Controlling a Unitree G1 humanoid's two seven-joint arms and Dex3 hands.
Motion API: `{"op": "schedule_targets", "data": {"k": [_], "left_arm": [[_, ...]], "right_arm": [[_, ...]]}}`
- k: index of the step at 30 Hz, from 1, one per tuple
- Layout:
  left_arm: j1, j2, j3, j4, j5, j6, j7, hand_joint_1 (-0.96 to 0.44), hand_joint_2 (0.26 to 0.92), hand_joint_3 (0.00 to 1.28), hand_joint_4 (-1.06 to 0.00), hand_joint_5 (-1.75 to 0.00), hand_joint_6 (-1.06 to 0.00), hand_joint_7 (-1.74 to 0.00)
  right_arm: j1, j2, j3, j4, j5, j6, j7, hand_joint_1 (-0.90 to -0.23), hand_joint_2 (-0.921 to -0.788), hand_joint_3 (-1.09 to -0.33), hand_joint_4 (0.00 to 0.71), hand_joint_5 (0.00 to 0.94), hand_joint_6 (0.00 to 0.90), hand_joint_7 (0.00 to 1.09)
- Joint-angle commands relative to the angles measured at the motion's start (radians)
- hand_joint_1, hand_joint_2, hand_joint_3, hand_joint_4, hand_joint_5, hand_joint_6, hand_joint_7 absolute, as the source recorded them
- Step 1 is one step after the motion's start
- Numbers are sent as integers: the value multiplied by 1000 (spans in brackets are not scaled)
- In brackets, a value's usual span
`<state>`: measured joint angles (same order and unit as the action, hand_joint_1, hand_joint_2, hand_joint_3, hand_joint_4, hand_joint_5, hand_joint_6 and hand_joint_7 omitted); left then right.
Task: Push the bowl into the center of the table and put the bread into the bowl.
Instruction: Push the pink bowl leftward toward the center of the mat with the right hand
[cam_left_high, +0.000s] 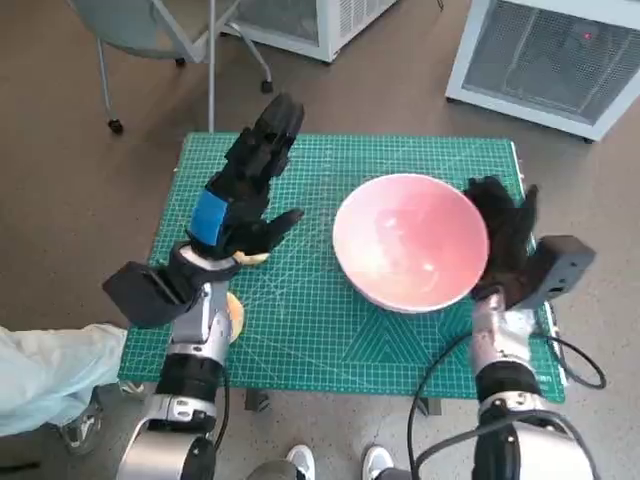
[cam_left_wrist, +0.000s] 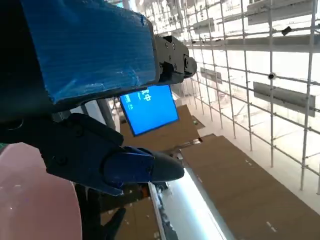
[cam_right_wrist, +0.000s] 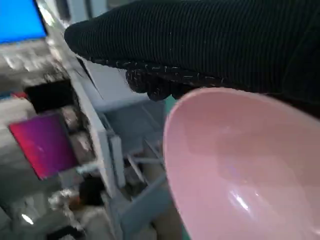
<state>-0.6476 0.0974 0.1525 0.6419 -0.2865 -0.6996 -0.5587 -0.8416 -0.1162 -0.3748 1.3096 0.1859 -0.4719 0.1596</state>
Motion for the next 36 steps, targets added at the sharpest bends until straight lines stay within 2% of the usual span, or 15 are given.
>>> {"op": "schedule_targets", "data": {"k": [1,8,22,28,34,36], "left_arm": [[28,24,3,-31,7,1,9,-604,921,326,-103,-9,-200,-68],[60,37,6,-73,-9,28,8,-609,921,321,-112,-11,-205,-66],[119,45,11,-159,-21,80,26,-587,921,303,-97,0,-208,-55],[130,45,8,-175,-20,85,36,-582,921,301,-85,0,-210,-51],[133,50,11,-177,-17,84,46,-572,921,300,-81,0,-210,-46],[128,51,13,-170,-19,84,48,-571,921,300,-80,0,-210,-45]], "right_arm": [[-11,21,13,19,-22,42,-16,-623,-921,-834,102,5,73,329],[-35,49,13,17,-24,55,-8,-624,-921,-826,126,13,89,316],[-72,84,32,25,-51,87,-26,-658,-921,-834,140,11,109,292],[-79,74,36,21,-56,78,-17,-660,-921,-832,156,15,119,287],[-89,45,45,2,-67,30,-3,-672,-921,-840,149,7,123,277],[-92,36,49,-12,-67,-5,11,-684,-921,-838,140,4,119,272]]}}
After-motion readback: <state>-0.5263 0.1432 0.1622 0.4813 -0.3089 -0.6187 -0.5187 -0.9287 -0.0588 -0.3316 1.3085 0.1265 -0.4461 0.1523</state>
